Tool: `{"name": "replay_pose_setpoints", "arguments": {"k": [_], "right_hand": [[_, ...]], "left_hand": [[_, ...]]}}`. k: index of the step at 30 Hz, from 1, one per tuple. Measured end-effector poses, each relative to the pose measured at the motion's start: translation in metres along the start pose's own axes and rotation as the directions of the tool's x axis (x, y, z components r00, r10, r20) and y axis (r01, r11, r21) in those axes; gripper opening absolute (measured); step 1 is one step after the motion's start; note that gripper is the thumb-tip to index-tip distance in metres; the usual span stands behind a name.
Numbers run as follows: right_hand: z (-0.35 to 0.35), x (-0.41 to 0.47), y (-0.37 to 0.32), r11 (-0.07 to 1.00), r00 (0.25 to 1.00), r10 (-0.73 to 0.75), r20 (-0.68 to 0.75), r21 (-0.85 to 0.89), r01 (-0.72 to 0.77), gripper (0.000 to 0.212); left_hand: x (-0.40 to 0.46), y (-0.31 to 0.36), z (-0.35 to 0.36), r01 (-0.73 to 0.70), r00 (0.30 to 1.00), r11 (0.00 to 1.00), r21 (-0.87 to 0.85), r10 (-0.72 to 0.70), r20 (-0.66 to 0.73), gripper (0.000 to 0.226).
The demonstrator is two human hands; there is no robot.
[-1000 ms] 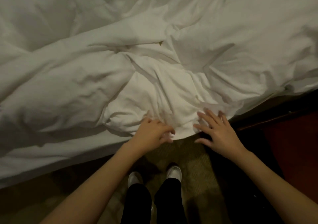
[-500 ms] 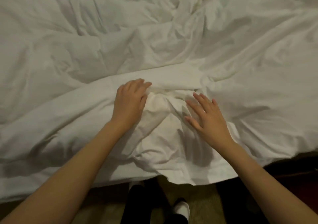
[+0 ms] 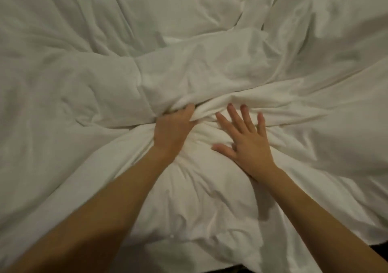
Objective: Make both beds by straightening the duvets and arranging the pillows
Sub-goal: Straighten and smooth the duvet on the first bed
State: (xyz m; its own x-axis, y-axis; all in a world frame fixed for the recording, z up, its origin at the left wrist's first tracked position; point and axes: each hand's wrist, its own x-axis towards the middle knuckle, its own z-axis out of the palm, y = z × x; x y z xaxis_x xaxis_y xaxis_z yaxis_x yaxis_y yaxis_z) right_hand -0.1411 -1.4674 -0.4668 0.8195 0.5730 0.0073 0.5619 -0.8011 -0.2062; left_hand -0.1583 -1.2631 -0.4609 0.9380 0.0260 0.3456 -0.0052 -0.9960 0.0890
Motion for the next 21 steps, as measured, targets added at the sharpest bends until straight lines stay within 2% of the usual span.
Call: {"name": "replay_pose_setpoints", "arguments": {"k": [3,6,9,12,18,21], "right_hand": [[-0.007,0.031,0.002,0.997,0.996,0.075,-0.053,0.017,-0.074,0.077],[-0.017,0.069,0.002,0.989,0.985,0.145,-0.089,0.017,-0.144,0.077],[-0.022,0.089,0.004,0.98,0.978,0.198,-0.069,0.039,-0.196,0.077],[-0.016,0.078,0.004,0.985,0.986,0.163,-0.043,0.073,-0.159,0.073],[-0.027,0.051,-0.016,0.97,0.989,0.123,-0.087,0.222,-0.101,0.073],[-0.02,0.047,-0.036,0.987,0.998,0.047,-0.032,0.154,-0.041,0.07]], "left_hand": [[0.055,-0.022,0.002,-0.172,0.979,0.985,0.02,0.173,-0.109,0.031],[0.117,-0.039,0.006,-0.294,0.949,0.955,-0.041,0.286,-0.131,0.029],[0.148,-0.046,0.013,-0.264,0.961,0.947,-0.183,0.24,-0.14,0.041],[0.133,-0.043,0.026,-0.203,0.979,0.922,-0.329,0.182,-0.093,0.06],[0.116,-0.048,0.027,-0.156,0.988,0.907,-0.391,0.149,-0.049,0.069],[0.112,-0.044,0.025,-0.136,0.991,0.923,-0.36,0.127,-0.048,0.067]]}}
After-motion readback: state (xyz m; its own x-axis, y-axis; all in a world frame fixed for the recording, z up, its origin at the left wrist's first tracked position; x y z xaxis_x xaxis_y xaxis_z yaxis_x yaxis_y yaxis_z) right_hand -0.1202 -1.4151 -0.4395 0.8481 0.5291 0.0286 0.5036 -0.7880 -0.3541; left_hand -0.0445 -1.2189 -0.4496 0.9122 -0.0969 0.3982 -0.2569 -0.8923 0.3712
